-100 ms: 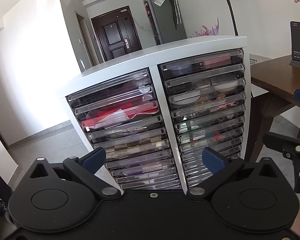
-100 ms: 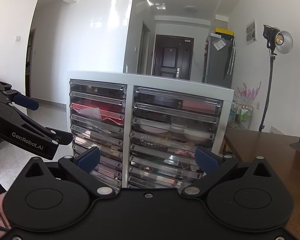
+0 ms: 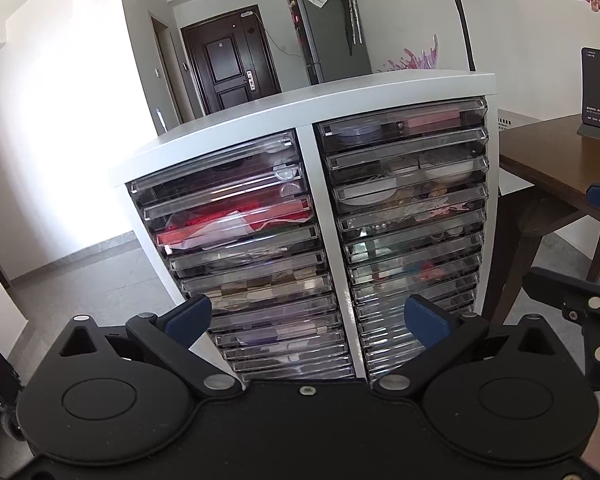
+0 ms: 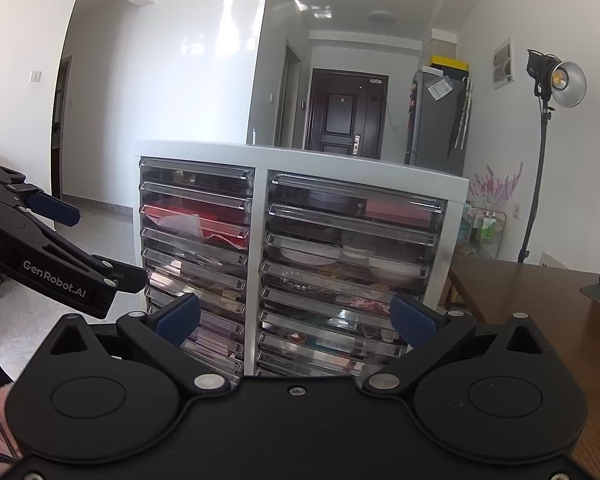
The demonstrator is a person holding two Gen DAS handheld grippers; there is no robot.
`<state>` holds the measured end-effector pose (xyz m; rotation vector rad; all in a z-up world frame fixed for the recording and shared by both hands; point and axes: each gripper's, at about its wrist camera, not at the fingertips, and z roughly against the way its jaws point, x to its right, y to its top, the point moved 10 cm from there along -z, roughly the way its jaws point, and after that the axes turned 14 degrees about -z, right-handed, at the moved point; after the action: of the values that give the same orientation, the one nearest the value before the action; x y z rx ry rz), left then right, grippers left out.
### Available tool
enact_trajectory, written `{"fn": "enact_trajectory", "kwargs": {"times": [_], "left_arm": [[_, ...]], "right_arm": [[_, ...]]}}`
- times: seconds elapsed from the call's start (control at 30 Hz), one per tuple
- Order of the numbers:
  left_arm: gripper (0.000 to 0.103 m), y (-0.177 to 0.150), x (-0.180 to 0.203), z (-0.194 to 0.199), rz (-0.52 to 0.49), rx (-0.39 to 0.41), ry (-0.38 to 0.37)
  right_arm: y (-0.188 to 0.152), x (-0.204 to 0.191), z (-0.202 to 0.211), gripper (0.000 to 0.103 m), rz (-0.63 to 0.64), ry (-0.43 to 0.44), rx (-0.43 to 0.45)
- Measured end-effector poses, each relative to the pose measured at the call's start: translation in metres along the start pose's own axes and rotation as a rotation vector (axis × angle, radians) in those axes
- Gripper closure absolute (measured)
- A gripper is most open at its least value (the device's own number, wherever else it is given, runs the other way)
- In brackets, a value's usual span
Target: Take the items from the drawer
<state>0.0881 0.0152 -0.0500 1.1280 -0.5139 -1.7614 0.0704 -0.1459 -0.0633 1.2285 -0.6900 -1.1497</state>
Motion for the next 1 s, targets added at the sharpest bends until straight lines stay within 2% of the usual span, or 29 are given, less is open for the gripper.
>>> {"fn": "enact_trajectory", "kwargs": {"times": [0.13,0.27,1.0], "left_arm": [[0.000,-0.0030,0.0010,-0.0033,0.031,-0.025,-0.023],[0.000,-0.0034,-0.0030,-0.0046,0.055,-0.026,-0.003],[0.000,-0.0088,-0.0039,-0.0042,0.051,-0.019,-0.006]], "right_arm": [[-0.0009,-0.0002,-0.0004,0.000,0.005,-0.004,-0.003],[-0.0018,-0.0004,-0.0007,0.000,0.011,-0.007,-0.007],[-0.0048,-0.0006,-0.0013,0.000,0.025,-0.010,-0.012]]}}
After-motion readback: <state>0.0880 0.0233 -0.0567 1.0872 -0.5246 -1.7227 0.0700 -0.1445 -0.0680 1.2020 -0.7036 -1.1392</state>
